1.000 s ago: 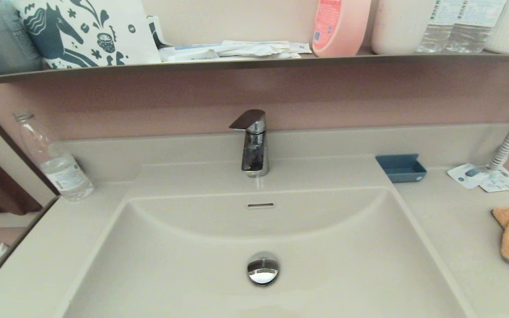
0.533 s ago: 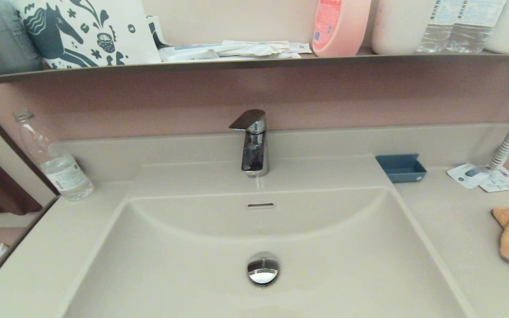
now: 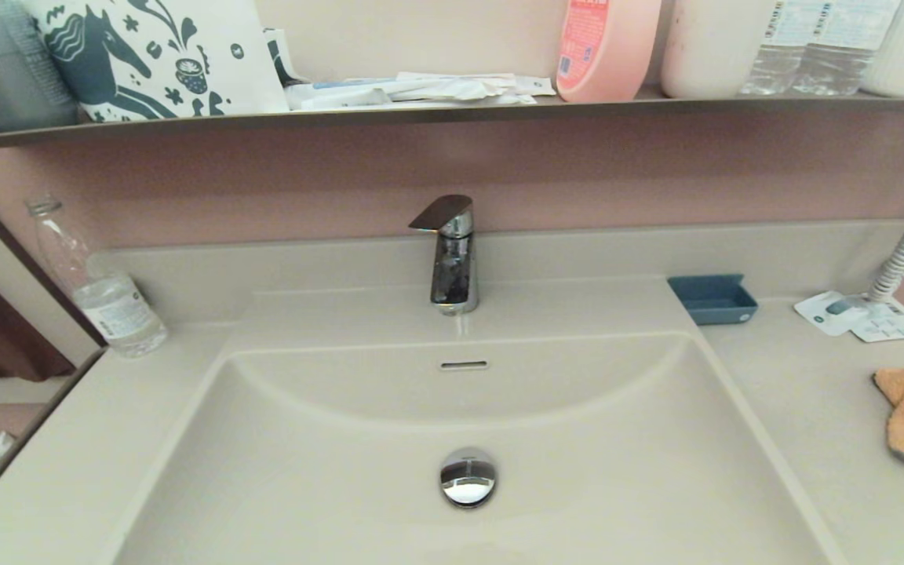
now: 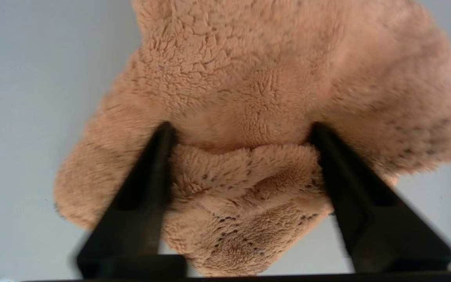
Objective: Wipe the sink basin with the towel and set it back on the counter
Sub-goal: Pick up the cloth
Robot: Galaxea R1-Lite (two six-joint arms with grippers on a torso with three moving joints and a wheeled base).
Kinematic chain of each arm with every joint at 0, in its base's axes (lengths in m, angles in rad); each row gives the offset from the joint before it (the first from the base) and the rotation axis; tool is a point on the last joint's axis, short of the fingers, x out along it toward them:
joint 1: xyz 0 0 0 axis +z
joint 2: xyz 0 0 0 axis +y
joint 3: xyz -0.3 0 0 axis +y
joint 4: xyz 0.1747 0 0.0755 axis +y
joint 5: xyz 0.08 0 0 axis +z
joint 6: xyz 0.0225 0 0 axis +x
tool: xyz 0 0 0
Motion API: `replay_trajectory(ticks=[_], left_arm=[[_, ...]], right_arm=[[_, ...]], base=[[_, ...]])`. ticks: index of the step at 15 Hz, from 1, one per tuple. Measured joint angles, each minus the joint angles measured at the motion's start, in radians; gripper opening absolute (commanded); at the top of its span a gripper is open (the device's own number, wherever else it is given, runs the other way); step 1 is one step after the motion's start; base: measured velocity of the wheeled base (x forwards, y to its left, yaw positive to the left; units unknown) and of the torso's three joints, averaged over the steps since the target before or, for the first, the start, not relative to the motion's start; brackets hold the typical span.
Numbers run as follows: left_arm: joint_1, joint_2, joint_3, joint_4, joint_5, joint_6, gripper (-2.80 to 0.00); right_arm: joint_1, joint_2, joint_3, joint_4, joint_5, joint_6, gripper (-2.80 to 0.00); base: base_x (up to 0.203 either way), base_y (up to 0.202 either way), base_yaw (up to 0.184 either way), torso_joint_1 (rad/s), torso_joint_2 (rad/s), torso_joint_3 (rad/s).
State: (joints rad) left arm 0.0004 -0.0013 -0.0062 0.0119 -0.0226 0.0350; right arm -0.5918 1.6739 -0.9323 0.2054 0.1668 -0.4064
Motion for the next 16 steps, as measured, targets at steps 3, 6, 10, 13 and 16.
replay_trajectory(ticks=[3,6,10,13,16], left_arm=[[0.0,0.0,0.0,0.0,0.0,0.0,-2.8],[0.0,0.0,0.0,0.0,0.0,0.0,-2.8],[0.0,0.0,0.0,0.0,0.0,0.0,-2.8],[0.0,0.0,0.0,0.0,0.0,0.0,-2.8],[0.0,0.0,0.0,0.0,-0.001,0.0,-2.8]], right_arm=[[-0.003,-0.022,0.002,0.017,-0.005,-0.001,-2.8],[-0.004,-0.074,-0.005,0.071,-0.005,-0.001,-2.8],[0.009,-0.183,-0.07,0.201,0.013,0.003,-2.8],[0.079,-0.291,-0.229,0.385,0.097,0.075,-2.8],[0.292,-0.375,-0.475,0.586,0.137,0.239,-2.8]], base=[[0.0,0.0,0.0,0.0,0.0,0.0],[0.0,0.0,0.0,0.0,0.0,0.0],[0.0,0.0,0.0,0.0,0.0,0.0],[0.0,0.0,0.0,0.0,0.0,0.0],[0.0,0.0,0.0,0.0,0.0,0.0]])
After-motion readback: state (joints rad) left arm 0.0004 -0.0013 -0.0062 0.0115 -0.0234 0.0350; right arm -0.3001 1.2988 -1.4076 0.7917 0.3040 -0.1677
